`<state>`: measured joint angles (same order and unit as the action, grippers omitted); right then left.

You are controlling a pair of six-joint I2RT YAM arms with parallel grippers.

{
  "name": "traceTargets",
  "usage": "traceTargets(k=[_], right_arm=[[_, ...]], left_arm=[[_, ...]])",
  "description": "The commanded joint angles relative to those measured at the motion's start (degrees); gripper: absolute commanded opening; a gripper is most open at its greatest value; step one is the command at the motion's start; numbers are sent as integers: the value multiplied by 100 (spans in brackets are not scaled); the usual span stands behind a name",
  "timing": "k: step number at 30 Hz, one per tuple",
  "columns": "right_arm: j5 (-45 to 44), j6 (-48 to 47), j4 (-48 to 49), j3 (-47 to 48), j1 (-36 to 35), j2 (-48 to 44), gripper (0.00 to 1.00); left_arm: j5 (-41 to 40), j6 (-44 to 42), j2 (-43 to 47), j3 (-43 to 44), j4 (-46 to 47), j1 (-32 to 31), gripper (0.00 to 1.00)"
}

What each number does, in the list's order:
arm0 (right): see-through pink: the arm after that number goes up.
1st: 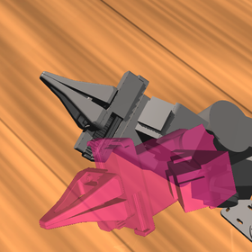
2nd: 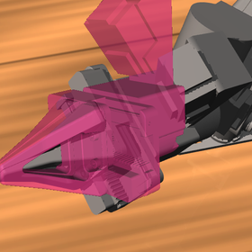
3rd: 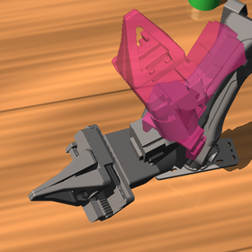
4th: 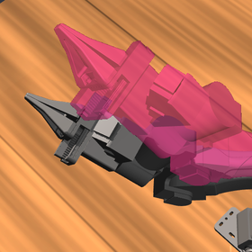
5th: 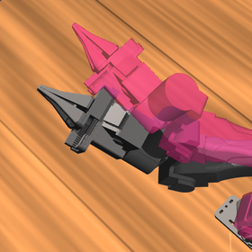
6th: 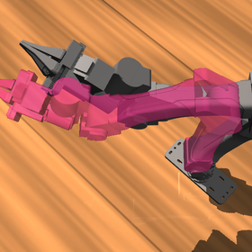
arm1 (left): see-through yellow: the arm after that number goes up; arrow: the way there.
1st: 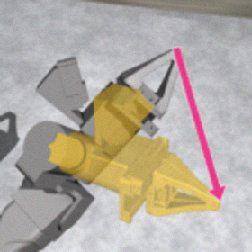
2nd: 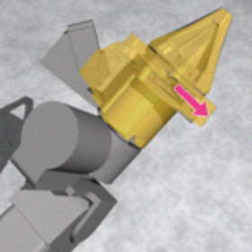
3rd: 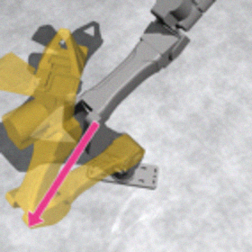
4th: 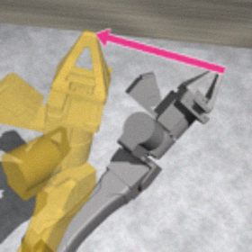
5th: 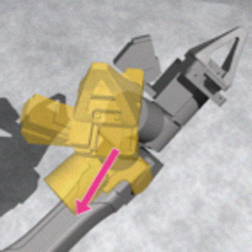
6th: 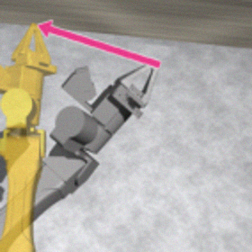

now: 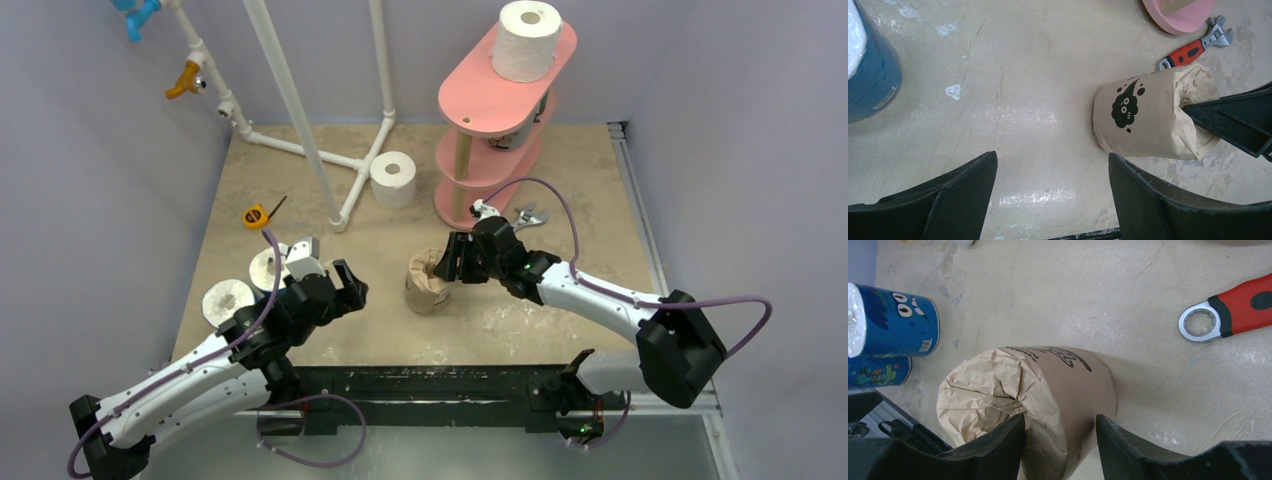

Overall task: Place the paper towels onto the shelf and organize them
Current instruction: Pick up the paper towel from the center of the board.

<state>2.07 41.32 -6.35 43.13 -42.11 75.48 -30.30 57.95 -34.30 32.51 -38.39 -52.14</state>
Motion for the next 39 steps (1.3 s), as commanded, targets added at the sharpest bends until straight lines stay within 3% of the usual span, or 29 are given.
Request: traceTargets(k=[1, 29, 39], right_arm=[[-114, -102, 10, 200, -19, 53, 50], [-397, -347, -625, 502, -21, -688, 29], [-1537, -648, -1646, 1003, 9, -1604, 29]], left_arm=[[-70, 23, -53, -25, 197, 11, 81], [-205, 4, -295, 139, 174, 10, 80], [-192, 70, -428, 163, 136, 6, 79]])
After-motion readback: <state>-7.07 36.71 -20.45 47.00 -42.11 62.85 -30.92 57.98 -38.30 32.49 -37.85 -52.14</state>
